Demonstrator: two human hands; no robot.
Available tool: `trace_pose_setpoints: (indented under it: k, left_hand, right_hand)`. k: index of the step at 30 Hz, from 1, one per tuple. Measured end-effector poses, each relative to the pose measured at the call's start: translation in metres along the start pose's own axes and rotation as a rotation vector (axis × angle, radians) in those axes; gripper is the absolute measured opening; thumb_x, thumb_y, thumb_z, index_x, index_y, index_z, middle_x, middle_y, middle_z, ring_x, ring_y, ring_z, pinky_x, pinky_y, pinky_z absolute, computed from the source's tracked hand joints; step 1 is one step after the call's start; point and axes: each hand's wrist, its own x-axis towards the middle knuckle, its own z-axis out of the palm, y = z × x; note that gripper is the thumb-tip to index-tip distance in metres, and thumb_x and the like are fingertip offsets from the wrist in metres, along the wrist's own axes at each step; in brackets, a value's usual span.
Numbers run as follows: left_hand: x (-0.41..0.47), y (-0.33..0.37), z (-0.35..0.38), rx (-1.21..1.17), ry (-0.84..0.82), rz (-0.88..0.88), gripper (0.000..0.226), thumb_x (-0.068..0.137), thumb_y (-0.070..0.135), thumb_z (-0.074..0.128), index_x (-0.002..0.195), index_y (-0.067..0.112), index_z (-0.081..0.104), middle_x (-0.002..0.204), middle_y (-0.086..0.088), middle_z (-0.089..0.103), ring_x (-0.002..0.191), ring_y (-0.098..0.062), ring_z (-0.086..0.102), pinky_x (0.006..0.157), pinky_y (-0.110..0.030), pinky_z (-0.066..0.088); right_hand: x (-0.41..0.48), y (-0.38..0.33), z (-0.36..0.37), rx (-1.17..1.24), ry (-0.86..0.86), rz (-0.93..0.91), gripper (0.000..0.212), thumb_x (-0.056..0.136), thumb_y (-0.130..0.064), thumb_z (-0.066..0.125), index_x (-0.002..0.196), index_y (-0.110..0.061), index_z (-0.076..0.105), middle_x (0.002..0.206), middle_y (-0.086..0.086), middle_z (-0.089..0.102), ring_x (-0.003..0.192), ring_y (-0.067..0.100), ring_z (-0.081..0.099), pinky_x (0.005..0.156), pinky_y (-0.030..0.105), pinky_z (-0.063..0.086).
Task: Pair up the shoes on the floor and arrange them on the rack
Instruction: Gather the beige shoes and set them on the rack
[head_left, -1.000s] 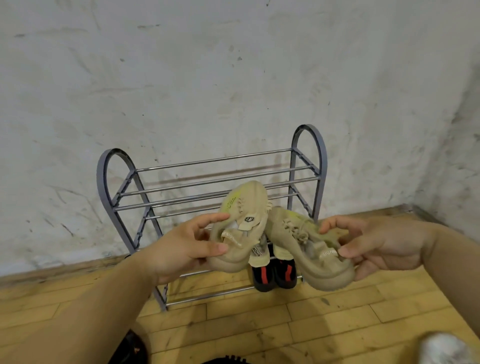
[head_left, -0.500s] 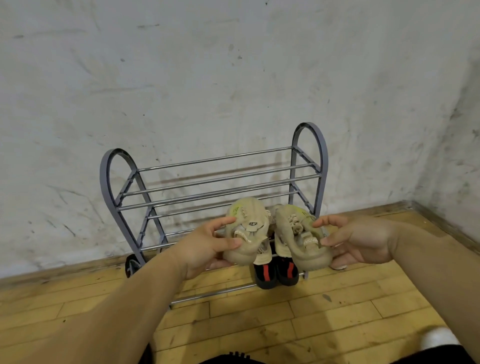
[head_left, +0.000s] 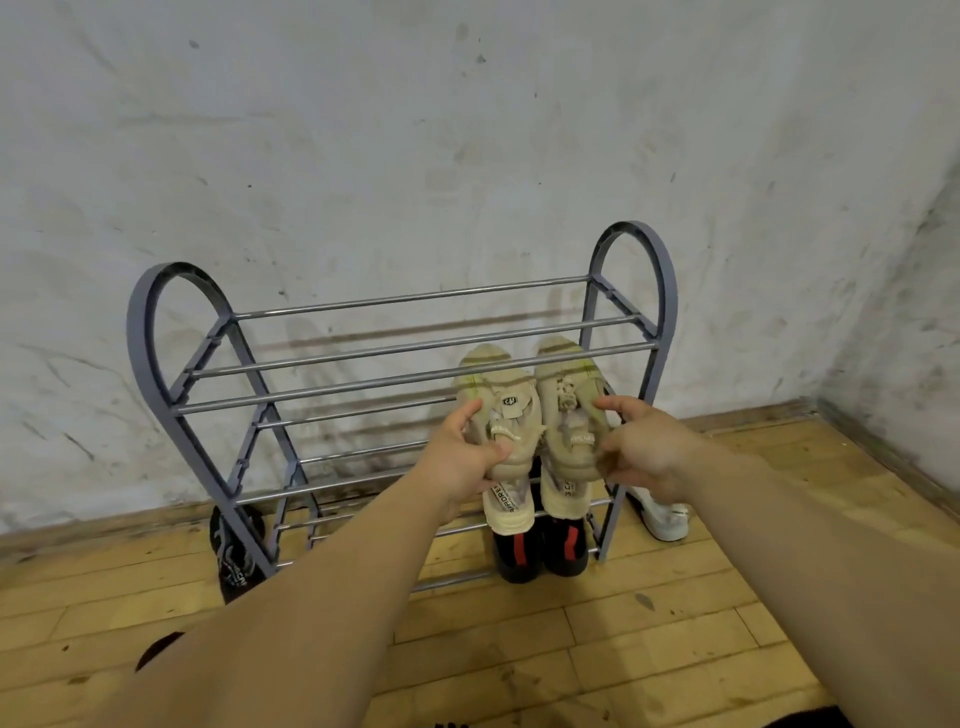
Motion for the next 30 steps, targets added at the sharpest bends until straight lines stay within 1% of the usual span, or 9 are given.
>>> trace_pose_setpoints:
  k: [3,7,9,11,13,17,20,25,30]
  left_hand:
    - [0.024,-0.002,0.006,0.01,-0.003,0.0,0.087,0.091,0.004,0.075,0.157,0.044,0.034,0.163,-0.009,0.036,0.126,-0.033,0.062,0.097,-0.056,0.058]
    - [0.04,-0.009,0.007,0.084,-0.027,-0.022,0.087,0.099,0.007,0.067,0.162,0.042,0.019,0.162,-0.005,0.04,0.127,-0.031,0.06,0.1,-0.05,0.057]
    - [0.043,-0.013,0.007,0.214,-0.015,-0.024,0.09,0.099,0.02,0.068,0.164,0.041,0.01,0.157,-0.002,0.045,0.123,-0.028,0.063,0.1,-0.048,0.057]
    - [0.051,-0.022,0.003,0.388,-0.001,-0.012,0.106,0.081,0.047,0.075,0.163,0.041,0.009,0.162,0.001,0.039,0.133,-0.027,0.056,0.108,-0.05,0.052]
    - [0.055,-0.024,-0.002,0.526,0.054,-0.006,0.114,0.067,0.061,0.075,0.163,0.041,0.015,0.163,-0.004,0.032,0.14,-0.029,0.048,0.114,-0.048,0.045]
    - [0.051,-0.023,-0.008,0.606,0.18,0.006,0.101,0.081,0.049,0.082,0.162,0.028,0.024,0.157,-0.012,0.029,0.137,-0.033,0.046,0.106,-0.036,0.042]
    - [0.047,-0.024,-0.01,0.665,0.204,0.052,0.1,0.078,0.048,0.084,0.158,0.024,0.029,0.153,-0.01,0.035,0.134,-0.031,0.049,0.095,-0.032,0.041]
    - [0.037,-0.02,-0.004,0.833,0.181,0.144,0.102,0.066,0.05,0.082,0.154,0.028,0.035,0.145,-0.006,0.05,0.126,-0.029,0.056,0.104,-0.047,0.051]
    - [0.036,-0.023,0.002,0.867,0.172,0.22,0.086,0.079,0.043,0.079,0.152,0.03,0.036,0.147,-0.005,0.052,0.131,-0.027,0.054,0.107,-0.048,0.049]
  right_hand:
    - [0.024,-0.001,0.012,-0.053,0.077,-0.061,0.062,0.094,0.011,0.046,0.136,-0.035,0.052,0.115,0.01,0.066,0.102,0.031,0.07,0.089,0.046,0.061]
    - [0.053,0.013,0.021,-0.172,0.155,-0.169,0.049,0.102,-0.01,0.049,0.144,-0.035,0.05,0.131,0.007,0.065,0.093,0.027,0.073,0.075,0.041,0.061]
    - [0.061,0.021,0.023,-0.204,0.234,-0.194,0.041,0.106,-0.022,0.047,0.146,-0.033,0.05,0.135,0.004,0.063,0.091,0.024,0.072,0.082,0.044,0.063]
    - [0.066,0.024,0.024,-0.285,0.281,-0.208,0.041,0.107,-0.027,0.046,0.148,-0.032,0.048,0.138,0.003,0.06,0.089,0.021,0.071,0.084,0.047,0.062]
    - [0.067,0.023,0.023,-0.387,0.281,-0.191,0.046,0.105,-0.028,0.047,0.151,-0.03,0.044,0.144,0.005,0.055,0.095,0.024,0.069,0.084,0.046,0.061]
    - [0.06,0.025,0.016,-0.47,0.293,-0.178,0.06,0.097,-0.034,0.057,0.154,-0.027,0.038,0.153,0.01,0.045,0.11,0.029,0.062,0.083,0.039,0.052]
    - [0.05,0.029,0.013,-0.576,0.302,-0.258,0.069,0.087,-0.039,0.069,0.149,-0.026,0.041,0.149,0.011,0.042,0.1,0.021,0.052,0.081,0.034,0.045]
    - [0.043,0.033,0.018,-0.797,0.314,-0.41,0.059,0.085,-0.029,0.07,0.138,-0.025,0.045,0.135,0.007,0.045,0.097,0.024,0.056,0.076,0.036,0.049]
    - [0.044,0.033,0.025,-0.896,0.32,-0.47,0.055,0.089,-0.022,0.064,0.142,-0.023,0.046,0.133,0.01,0.049,0.096,0.031,0.062,0.071,0.033,0.046]
